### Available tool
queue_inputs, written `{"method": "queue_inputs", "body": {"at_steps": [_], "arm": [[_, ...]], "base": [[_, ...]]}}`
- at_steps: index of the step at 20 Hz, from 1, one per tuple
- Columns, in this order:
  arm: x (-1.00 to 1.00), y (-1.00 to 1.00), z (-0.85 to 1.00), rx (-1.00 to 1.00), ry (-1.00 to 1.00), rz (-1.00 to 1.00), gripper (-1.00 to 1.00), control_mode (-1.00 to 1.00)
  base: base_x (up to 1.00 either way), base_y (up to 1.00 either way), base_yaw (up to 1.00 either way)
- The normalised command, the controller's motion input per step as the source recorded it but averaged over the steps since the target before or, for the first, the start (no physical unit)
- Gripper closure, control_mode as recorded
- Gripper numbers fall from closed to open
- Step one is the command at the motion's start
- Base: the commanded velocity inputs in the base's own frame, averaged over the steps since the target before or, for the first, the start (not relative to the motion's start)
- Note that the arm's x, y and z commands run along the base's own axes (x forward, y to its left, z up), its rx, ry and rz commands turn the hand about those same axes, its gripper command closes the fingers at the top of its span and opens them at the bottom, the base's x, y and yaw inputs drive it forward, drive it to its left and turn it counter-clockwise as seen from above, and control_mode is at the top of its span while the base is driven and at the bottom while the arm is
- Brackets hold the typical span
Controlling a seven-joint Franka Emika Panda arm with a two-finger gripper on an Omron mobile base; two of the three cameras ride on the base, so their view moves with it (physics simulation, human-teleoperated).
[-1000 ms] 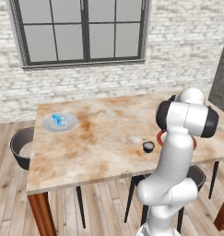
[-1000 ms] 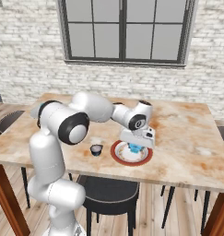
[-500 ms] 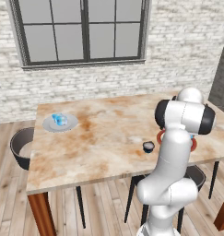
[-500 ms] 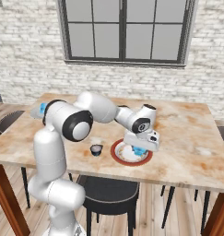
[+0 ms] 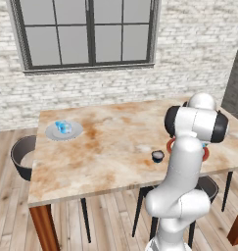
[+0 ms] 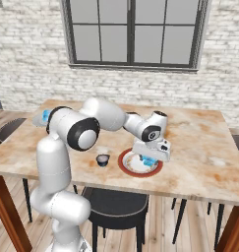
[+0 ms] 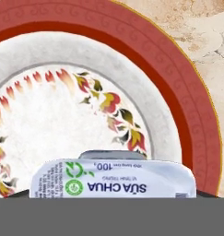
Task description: Place two yogurt containers on each plate.
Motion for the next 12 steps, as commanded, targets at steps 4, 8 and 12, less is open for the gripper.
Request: {"method": "queue_inputs", "body": {"at_steps": [4, 8, 12], "arm": [[0.0, 0.0, 0.0, 0.0, 0.0, 0.0, -1.0, -1.0], [0.0, 0.01, 0.03, -0.01, 0.0, 0.0, -1.0, -1.0], [-0.27, 0.0, 0.5, 0.0, -0.04, 0.0, -1.0, -1.0]], "base": [[0.0, 0.0, 0.0], [0.0, 0.0, 0.0], [0.0, 0.0, 0.0]]}}
